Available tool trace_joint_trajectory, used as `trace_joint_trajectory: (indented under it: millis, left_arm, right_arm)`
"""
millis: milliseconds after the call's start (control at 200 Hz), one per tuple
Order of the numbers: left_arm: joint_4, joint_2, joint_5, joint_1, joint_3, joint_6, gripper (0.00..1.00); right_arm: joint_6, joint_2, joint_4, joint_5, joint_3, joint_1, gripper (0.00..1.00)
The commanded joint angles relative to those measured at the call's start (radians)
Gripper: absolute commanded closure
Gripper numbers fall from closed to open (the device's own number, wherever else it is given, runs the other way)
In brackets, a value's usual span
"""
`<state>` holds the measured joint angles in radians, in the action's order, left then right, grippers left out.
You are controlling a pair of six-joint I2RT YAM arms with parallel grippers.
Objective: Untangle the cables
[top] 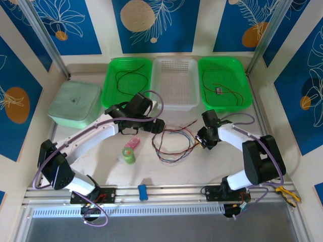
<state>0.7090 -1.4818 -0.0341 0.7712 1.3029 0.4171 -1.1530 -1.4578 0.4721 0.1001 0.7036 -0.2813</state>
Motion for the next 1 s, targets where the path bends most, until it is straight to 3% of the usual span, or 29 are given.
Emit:
trace_joint_trajectory:
  millis: [0,245,685,775,870,995]
  left_arm:
    - [-0.003,-0.02,-0.016,0.013,0.008,-0.017,0.11]
    - [-0.016,-0.024,-0.023,0.02,0.001,-0.04,0.11]
    - [-0.047,-0.039,-0.047,0.037,-0.002,-0.066,0.11]
    - [-0.08,-0.051,-0.101,0.049,-0.002,-0.101,0.12]
    - [-0.08,-0.092,-0.217,0.054,0.033,-0.113,0.2]
    - [-0.08,-0.16,-0.301,0.06,0.113,-0.078,0.23]
  right_arm:
    - [0.001,-0.016,0.003,-0.025,0.014,-0.009,0.79]
    - [-0.007,0.003,0.015,-0.016,0.017,-0.018,1.0]
    - [0.005,0.174,0.144,0.008,0.074,-0.023,1.0]
    - [0.005,0.22,0.172,0.001,0.099,-0.03,1.0]
    - [0.005,0.258,0.204,0.001,0.143,-0.051,1.0]
    - [0.021,0.276,0.225,-0.023,0.204,-0.075,1.0]
